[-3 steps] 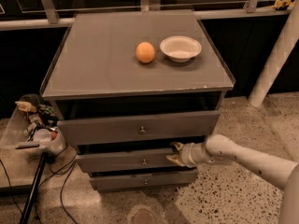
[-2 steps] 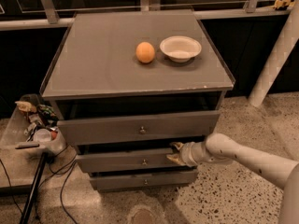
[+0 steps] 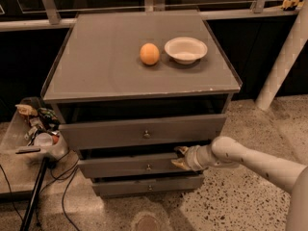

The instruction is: Open middle drawer

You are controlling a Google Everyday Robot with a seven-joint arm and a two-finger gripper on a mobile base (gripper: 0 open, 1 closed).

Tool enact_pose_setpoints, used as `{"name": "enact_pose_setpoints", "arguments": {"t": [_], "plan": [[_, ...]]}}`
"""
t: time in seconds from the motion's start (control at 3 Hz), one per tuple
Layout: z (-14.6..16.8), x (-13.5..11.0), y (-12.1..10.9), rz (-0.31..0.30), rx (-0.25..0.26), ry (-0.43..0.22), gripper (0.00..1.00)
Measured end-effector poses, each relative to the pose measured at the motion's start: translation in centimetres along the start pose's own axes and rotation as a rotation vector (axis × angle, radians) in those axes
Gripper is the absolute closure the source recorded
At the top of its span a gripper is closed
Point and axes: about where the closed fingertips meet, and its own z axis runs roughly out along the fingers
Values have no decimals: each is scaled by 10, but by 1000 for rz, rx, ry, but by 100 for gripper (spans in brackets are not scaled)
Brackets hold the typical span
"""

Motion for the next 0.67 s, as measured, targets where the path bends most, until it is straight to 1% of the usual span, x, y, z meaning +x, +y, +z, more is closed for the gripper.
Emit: {"name": "enact_pose_setpoints", "arguments": {"t": [0.33,0.67], "plan": [[-2,3,4,4,5,-2,100],[-32,-21,12,-73,95,-45,100]]}}
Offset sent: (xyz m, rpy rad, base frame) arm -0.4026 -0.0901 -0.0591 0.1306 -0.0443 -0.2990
